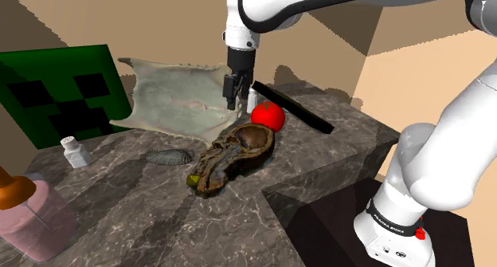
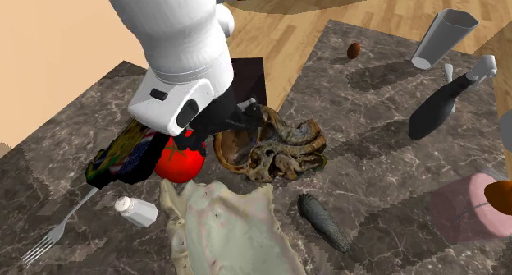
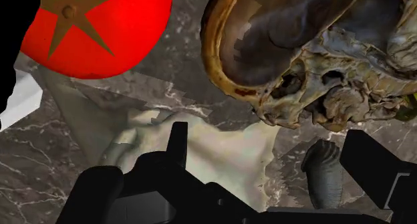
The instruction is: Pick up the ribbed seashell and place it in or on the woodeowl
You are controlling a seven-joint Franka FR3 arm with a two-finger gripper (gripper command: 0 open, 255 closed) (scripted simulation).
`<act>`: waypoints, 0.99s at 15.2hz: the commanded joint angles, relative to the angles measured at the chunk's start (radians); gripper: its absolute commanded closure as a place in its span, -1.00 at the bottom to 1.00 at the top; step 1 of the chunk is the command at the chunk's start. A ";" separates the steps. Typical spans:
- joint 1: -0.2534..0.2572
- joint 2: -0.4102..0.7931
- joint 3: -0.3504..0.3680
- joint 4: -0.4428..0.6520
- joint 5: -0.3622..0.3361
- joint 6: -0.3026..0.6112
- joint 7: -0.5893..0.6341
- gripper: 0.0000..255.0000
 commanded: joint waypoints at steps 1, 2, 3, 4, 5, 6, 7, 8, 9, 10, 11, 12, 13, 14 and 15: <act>0.016 0.074 0.016 0.053 0.002 0.016 -0.007 -1.00; 0.023 0.108 0.024 0.079 0.002 0.021 -0.011 -1.00; 0.030 0.142 0.031 0.105 0.001 0.025 -0.015 -1.00; 0.037 0.176 0.038 0.133 0.000 0.029 -0.018 -1.00; 0.044 0.210 0.046 0.161 -0.002 0.032 -0.022 -1.00; 0.052 0.244 0.053 0.191 -0.005 0.033 -0.025 -1.00; 0.059 0.278 0.060 0.221 -0.007 0.034 -0.028 -1.00; 0.067 0.312 0.068 0.252 -0.011 0.034 -0.030 -1.00; 0.074 0.347 0.075 0.284 -0.015 0.033 -0.033 -1.00; 0.082 0.382 0.081 0.318 -0.019 0.032 -0.035 -1.00; 0.091 0.417 0.088 0.352 -0.024 0.029 -0.037 -1.00; 0.100 0.452 0.095 0.388 -0.030 0.025 -0.039 -1.00; 0.109 0.488 0.101 0.425 -0.035 0.021 -0.041 -1.00; 0.118 0.524 0.107 0.464 -0.041 0.015 -0.043 -1.00; 0.128 0.560 0.113 0.504 -0.048 0.008 -0.045 -1.00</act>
